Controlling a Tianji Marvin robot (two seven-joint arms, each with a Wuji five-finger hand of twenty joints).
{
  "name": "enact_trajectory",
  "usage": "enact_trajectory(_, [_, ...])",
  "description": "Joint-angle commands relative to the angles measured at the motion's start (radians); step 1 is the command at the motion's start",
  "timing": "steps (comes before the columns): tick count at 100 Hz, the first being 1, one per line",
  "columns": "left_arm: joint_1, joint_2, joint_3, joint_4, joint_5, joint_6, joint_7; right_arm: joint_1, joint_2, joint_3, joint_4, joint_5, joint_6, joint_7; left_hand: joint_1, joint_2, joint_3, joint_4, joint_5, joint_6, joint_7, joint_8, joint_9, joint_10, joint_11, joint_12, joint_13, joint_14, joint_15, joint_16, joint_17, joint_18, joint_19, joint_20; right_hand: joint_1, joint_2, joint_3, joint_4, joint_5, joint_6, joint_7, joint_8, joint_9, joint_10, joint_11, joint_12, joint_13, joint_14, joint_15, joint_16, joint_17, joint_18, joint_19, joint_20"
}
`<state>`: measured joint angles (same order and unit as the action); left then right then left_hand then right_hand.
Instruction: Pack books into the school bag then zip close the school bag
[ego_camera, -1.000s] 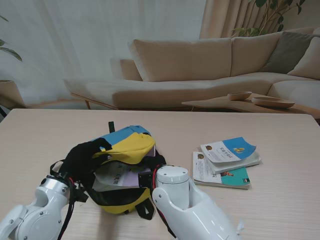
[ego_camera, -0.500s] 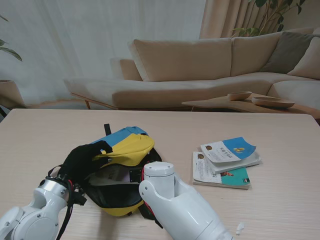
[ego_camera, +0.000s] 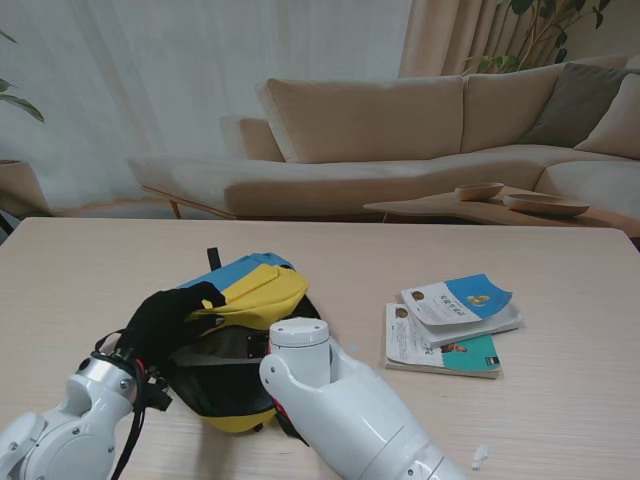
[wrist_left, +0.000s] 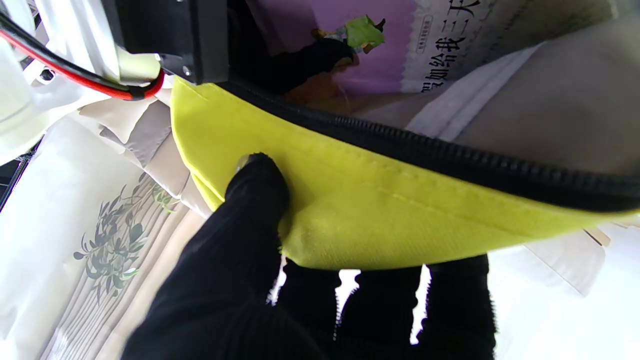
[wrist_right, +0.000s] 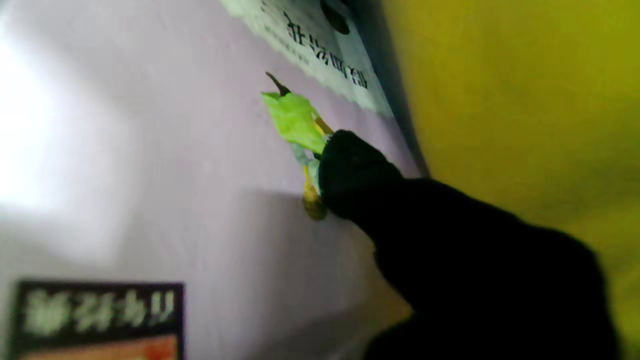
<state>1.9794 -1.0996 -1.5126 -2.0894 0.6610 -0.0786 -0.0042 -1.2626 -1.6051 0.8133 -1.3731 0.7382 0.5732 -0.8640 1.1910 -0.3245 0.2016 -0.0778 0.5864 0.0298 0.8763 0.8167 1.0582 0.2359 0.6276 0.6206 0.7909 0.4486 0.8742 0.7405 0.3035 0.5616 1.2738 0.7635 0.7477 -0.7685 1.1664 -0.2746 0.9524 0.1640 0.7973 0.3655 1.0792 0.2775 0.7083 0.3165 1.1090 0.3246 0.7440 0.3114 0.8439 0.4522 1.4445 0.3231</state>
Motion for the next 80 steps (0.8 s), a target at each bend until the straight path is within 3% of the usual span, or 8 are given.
enact_trajectory(1, [0.004,-0.003,0.002,-0.010,-0.003,0.000,-0.015,0.000,-0.019,-0.005,-0.013,-0.012,-0.002,0.018,0.073,0.093,-0.014,0.018,0.008,-0.066,0.090,0.080,0.016,-0.025,0.026,0.009,-0.004,0.035,-0.009,0.004,-0.016,-0.005,0.022,0.004,0.103,0.079,0.123,0.019,0.014,-0.135,0.093,-0.051,-0.001,-0.023,-0.049,-0.015,-0.004,-0.016,-0.066,-0.026,-0.009,-0.019,-0.039,-0.029])
enact_trajectory(21, [0.004,-0.004,0.000,-0.011,0.000,-0.003,-0.008,-0.016,-0.006,0.002,-0.036,-0.075,0.026,0.071,0.075,0.093,-0.017,0.019,0.008,-0.067,0.091,0.081,0.018,-0.025,0.027,0.010,-0.003,0.033,-0.009,0.004,-0.016,-0.006,0.022,0.003,0.047,0.058,0.063,0.056,-0.120,-0.082,-0.092,-0.158,-0.170,-0.037,-0.153,-0.012,-0.144,-0.070,-0.320,-0.078,-0.171,-0.039,-0.216,-0.097])
enact_trajectory(24, [0.005,-0.005,0.000,-0.011,0.001,-0.005,-0.006,-0.019,-0.002,0.004,-0.040,-0.092,0.036,0.086,0.076,0.093,-0.017,0.019,0.008,-0.068,0.091,0.081,0.019,-0.025,0.027,0.010,-0.003,0.034,-0.009,0.004,-0.016,-0.006,0.022,0.003,0.012,0.054,0.067,0.076,-0.135,-0.070,-0.157,-0.130,-0.208,-0.035,-0.149,-0.012,-0.167,-0.073,-0.350,-0.078,-0.188,-0.047,-0.233,-0.092])
enact_trajectory(27, [0.005,-0.005,0.000,-0.011,0.001,-0.005,-0.006,-0.022,0.001,0.007,-0.044,-0.106,0.046,0.100,0.076,0.093,-0.018,0.019,0.008,-0.068,0.091,0.081,0.016,-0.023,0.025,0.009,-0.003,0.033,-0.010,0.004,-0.016,-0.006,0.022,0.003,-0.041,0.049,0.089,0.143,-0.154,-0.051,-0.258,-0.046,-0.263,-0.030,-0.146,-0.010,-0.203,-0.074,-0.384,-0.084,-0.216,-0.053,-0.259,-0.088])
enact_trajectory(30, [0.006,-0.005,-0.001,-0.011,0.001,-0.006,-0.006,-0.025,0.004,0.011,-0.050,-0.116,0.055,0.110,0.076,0.093,-0.018,0.019,0.008,-0.067,0.091,0.081,0.017,-0.024,0.025,0.009,-0.003,0.034,-0.010,0.004,-0.016,-0.006,0.022,0.003,-0.068,0.027,0.103,0.158,-0.191,-0.035,-0.295,-0.021,-0.316,-0.024,-0.139,-0.004,-0.238,-0.073,-0.413,-0.093,-0.243,-0.056,-0.281,-0.091])
enact_trajectory(46, [0.007,-0.005,-0.002,-0.012,0.001,-0.009,-0.001,-0.039,0.020,0.019,-0.079,-0.169,0.077,0.152,0.078,0.094,-0.020,0.020,0.008,-0.067,0.090,0.081,0.019,-0.024,0.027,0.010,-0.002,0.034,-0.010,0.005,-0.015,-0.006,0.023,0.003,-0.148,-0.005,0.100,0.149,-0.404,0.038,-0.304,-0.054,-0.541,0.015,-0.100,0.015,-0.364,-0.061,-0.546,-0.148,-0.337,-0.086,-0.377,-0.110])
enact_trajectory(56, [0.009,-0.005,-0.004,-0.014,0.004,-0.010,-0.003,-0.051,0.026,0.023,-0.100,-0.193,0.090,0.163,0.077,0.094,-0.022,0.020,0.007,-0.068,0.091,0.082,0.020,-0.025,0.026,0.009,-0.001,0.031,-0.009,0.005,-0.014,-0.007,0.024,0.003,-0.152,0.003,0.082,0.150,-0.516,0.080,-0.247,-0.171,-0.652,0.042,-0.077,0.010,-0.408,-0.049,-0.636,-0.194,-0.378,-0.103,-0.443,-0.128])
enact_trajectory(80, [0.007,-0.007,-0.005,-0.006,0.012,-0.009,0.011,-0.067,0.045,0.038,-0.129,-0.246,0.111,0.201,0.079,0.092,-0.023,0.021,0.009,-0.067,0.091,0.081,0.019,-0.011,0.024,0.009,0.001,0.032,-0.008,0.006,-0.012,-0.004,0.025,0.003,-0.160,0.013,0.065,0.150,-0.567,0.101,-0.261,-0.197,-0.719,0.053,-0.065,0.013,-0.437,-0.042,-0.693,-0.225,-0.415,-0.112,-0.501,-0.154])
